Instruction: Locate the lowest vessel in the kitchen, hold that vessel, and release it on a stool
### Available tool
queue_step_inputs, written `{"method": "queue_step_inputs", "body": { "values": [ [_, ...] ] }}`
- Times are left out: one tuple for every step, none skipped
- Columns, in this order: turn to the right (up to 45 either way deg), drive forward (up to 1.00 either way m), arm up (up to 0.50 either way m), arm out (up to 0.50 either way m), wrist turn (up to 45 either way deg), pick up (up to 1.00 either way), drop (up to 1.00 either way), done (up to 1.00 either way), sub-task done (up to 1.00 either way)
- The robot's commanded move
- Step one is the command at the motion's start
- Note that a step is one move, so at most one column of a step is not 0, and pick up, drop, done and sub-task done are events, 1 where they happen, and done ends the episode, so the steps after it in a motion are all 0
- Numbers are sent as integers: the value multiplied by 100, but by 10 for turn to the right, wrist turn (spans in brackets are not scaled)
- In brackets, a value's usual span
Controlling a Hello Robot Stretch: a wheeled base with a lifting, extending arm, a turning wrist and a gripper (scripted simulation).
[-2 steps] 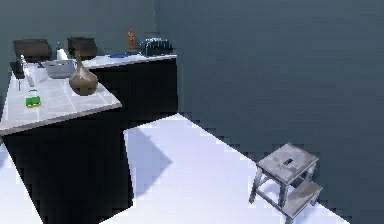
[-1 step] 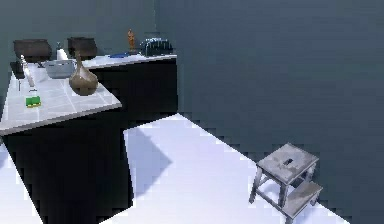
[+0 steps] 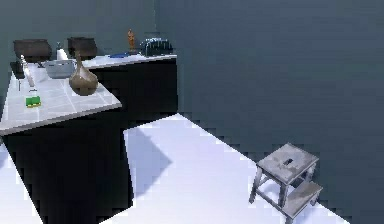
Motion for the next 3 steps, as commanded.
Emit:
{"method": "queue_step_inputs", "body": {
  "values": [
    [0,0,-30,0,0,0,0,0,0],
    [0,0,0,0,0,100,0,0,0],
    [0,0,10,0,0,0,0,0,0]
  ]
}}
